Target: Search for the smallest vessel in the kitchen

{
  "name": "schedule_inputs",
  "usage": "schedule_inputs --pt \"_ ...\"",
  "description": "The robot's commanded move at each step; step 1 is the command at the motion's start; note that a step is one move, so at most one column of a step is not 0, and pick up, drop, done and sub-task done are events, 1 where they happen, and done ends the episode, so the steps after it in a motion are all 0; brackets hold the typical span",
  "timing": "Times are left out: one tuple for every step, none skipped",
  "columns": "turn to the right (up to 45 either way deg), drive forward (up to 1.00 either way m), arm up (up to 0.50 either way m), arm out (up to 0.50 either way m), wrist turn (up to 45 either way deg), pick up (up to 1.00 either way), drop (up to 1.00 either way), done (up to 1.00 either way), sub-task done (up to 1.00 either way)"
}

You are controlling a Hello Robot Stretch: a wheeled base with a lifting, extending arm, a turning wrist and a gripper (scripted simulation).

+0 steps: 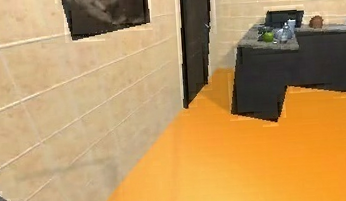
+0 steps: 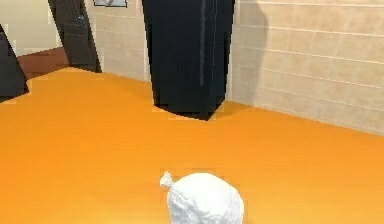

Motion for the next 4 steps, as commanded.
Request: schedule_inputs --pt "0.0 0.50 0.00 0.00 0.0 0.00 0.00 0.00 0.00" --pt "45.0 0.00 0.00 0.00 0.0 0.00 0.00 0.00 0.00" --pt "9.0 0.00 0.00 0.00 0.0 0.00 0.00 0.00 0.00" --pt "0.0 1.00 0.00 0.00 0.0 0.00 0.00 0.00 0.00"
